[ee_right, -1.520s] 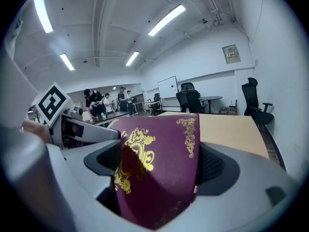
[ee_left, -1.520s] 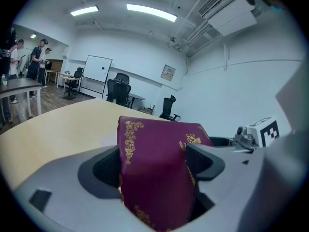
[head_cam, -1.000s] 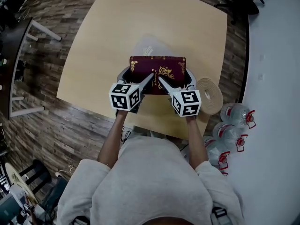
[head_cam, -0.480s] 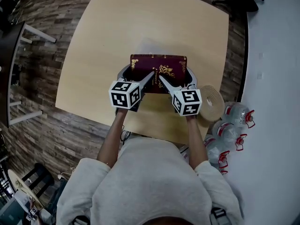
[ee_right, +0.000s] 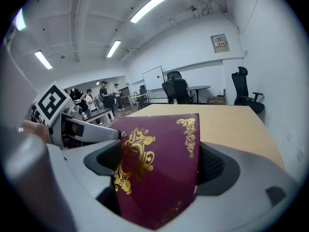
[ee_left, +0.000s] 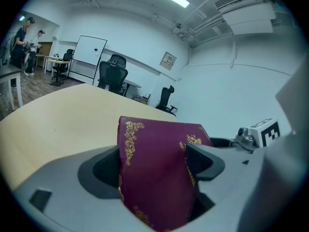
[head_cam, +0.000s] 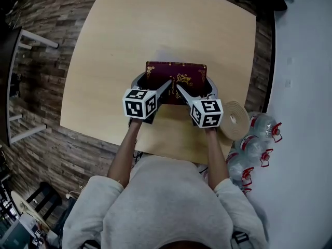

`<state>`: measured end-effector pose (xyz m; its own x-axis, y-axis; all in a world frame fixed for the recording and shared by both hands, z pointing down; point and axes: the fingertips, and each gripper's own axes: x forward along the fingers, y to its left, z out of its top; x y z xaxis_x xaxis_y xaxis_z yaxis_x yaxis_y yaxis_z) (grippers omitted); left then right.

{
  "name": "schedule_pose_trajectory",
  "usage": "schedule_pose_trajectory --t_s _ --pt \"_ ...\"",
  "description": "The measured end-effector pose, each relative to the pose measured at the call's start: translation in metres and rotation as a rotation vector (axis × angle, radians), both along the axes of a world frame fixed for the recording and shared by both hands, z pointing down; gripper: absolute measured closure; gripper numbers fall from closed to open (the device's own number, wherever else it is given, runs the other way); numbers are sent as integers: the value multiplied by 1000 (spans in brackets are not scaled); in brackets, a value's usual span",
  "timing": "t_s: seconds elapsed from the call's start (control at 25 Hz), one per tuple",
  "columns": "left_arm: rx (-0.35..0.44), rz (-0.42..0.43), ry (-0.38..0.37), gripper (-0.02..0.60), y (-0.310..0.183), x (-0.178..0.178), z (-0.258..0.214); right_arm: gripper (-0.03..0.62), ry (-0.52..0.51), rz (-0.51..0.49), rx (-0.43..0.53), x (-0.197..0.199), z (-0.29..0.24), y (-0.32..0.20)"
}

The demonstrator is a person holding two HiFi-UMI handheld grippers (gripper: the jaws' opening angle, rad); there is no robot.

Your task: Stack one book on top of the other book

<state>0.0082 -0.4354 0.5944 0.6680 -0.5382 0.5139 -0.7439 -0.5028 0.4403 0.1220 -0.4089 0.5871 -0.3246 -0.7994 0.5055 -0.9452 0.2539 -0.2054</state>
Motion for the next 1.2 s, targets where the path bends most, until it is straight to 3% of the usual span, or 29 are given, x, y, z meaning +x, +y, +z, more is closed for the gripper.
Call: schedule_pose_trajectory --t_s 0.52,1.2 --pt "-86 8 -43 173 -11 2 39 117 -41 17 -103 2 43 -10" --pt "-143 -8 -70 173 -24 3 66 117 -95 43 -188 4 72 -21"
